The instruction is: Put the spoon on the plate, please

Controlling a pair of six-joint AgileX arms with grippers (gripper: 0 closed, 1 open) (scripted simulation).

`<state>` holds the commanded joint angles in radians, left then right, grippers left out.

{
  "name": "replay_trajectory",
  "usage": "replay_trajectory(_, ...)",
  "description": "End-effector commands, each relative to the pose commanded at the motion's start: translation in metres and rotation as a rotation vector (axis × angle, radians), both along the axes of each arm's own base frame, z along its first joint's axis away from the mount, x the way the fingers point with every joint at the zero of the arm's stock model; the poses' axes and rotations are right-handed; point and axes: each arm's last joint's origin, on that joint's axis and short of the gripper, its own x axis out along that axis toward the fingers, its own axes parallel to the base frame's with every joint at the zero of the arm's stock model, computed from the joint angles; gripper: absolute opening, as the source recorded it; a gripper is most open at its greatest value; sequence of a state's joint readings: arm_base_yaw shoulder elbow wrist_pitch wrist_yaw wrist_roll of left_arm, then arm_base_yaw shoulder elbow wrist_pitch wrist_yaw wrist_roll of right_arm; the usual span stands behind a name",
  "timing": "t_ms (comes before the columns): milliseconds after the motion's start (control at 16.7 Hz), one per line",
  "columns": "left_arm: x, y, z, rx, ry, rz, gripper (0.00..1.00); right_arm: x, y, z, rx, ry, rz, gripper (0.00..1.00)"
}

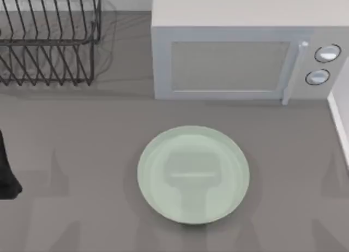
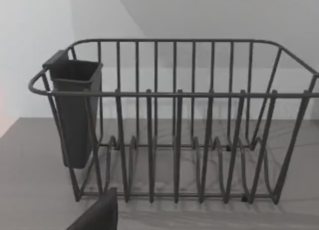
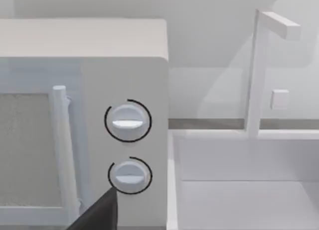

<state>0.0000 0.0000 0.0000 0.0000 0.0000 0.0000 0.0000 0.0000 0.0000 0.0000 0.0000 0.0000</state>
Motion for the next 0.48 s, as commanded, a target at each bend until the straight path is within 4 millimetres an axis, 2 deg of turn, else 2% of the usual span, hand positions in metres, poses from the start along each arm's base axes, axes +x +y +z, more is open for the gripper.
replay_trajectory(240, 0.0, 0.003, 0.006, 0.033, 0.03, 0.031, 1.0, 0.0, 0.0, 0.0, 0.0, 0.0, 0.0, 1.0)
replay_trajectory(480, 0.005, 0.019, 0.029, 0.202, 0.225, 0.141, 1.0, 0.0, 0.0, 0.0, 0.0, 0.0, 0.0, 1.0)
